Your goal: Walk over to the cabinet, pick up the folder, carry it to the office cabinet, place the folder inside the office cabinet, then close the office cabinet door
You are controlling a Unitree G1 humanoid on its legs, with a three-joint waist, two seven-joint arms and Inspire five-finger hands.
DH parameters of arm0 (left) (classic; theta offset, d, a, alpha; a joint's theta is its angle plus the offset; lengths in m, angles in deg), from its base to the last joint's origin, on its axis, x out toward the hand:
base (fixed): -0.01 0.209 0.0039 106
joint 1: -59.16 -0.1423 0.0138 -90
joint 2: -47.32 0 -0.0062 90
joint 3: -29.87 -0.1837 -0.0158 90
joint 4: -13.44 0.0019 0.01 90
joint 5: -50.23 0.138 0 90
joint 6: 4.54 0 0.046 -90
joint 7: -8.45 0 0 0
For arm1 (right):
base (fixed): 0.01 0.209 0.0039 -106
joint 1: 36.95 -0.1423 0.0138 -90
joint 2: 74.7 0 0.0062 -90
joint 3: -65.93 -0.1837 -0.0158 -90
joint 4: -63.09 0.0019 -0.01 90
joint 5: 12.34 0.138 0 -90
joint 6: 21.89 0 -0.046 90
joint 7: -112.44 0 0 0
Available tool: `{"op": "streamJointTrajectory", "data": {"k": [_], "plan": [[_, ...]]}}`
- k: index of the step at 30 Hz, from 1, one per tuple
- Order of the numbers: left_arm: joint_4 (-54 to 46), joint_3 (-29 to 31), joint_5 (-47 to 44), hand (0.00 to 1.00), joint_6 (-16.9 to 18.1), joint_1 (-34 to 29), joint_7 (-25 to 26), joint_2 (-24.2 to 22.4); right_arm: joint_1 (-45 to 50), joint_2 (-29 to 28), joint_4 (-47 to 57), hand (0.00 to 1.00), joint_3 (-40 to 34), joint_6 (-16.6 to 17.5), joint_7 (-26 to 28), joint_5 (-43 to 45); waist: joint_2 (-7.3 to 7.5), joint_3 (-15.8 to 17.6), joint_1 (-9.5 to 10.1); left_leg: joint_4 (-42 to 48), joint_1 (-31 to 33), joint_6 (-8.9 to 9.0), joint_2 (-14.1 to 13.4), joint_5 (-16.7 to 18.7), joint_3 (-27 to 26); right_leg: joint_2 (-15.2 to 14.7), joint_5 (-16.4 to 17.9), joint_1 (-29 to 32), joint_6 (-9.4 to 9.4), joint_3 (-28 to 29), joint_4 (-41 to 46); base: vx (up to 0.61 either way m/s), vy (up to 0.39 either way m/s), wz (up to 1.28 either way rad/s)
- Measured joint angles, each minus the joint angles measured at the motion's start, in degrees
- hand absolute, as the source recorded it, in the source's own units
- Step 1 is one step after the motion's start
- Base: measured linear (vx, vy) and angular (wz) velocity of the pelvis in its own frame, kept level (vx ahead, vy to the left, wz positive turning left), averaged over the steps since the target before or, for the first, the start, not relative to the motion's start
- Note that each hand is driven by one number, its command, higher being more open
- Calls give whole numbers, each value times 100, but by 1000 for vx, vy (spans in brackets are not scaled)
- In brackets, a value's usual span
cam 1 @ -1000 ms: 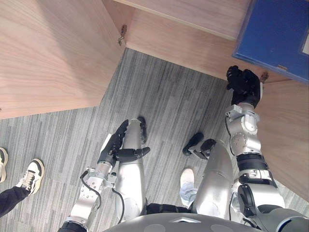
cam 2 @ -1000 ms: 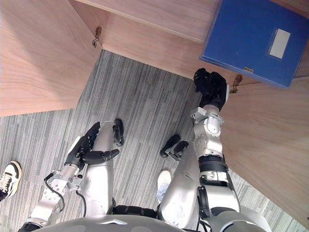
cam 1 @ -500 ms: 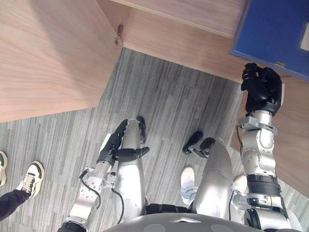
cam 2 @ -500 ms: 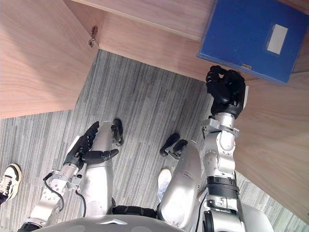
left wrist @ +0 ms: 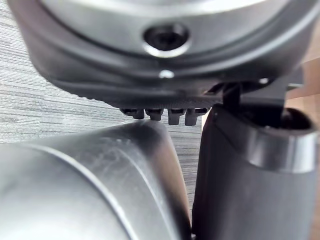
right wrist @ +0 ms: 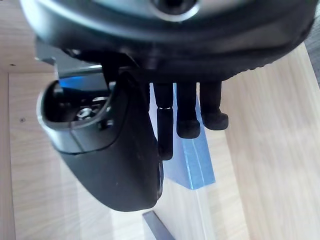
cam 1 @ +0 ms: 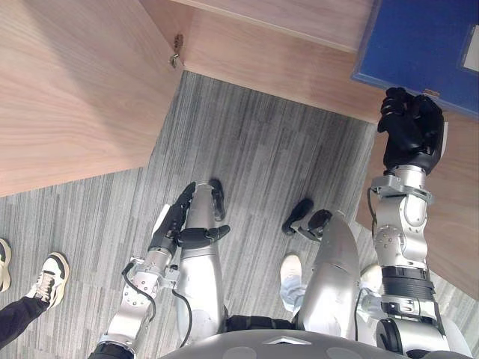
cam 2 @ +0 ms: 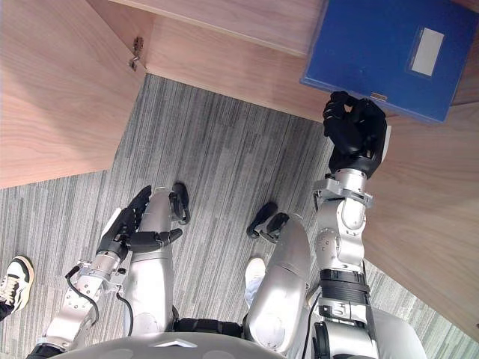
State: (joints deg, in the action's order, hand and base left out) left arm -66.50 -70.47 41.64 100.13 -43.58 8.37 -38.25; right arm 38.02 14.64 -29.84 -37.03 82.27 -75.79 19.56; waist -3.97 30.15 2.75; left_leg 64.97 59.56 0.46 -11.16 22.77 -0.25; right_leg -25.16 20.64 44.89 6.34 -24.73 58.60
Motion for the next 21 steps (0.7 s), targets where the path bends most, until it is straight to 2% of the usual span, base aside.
{"op": "streamJointTrajectory", "data": {"k": [10,21], "plan": [[-166,-60,138,100,-110,0,-2,-20,-1144,341,-654,0,0,18,-214,9,-1,0,17,-127,-2,-29,160,-113,11,-127,-15,-35,27,-55,-28,-3,2,7],[-238,-87,224,100,-125,0,-6,-31,-1345,505,-653,0,-8,119,-243,13,-2,0,49,-232,-3,-38,246,-174,55,-186,-16,-106,28,-169,-86,4,-3,5]]}}
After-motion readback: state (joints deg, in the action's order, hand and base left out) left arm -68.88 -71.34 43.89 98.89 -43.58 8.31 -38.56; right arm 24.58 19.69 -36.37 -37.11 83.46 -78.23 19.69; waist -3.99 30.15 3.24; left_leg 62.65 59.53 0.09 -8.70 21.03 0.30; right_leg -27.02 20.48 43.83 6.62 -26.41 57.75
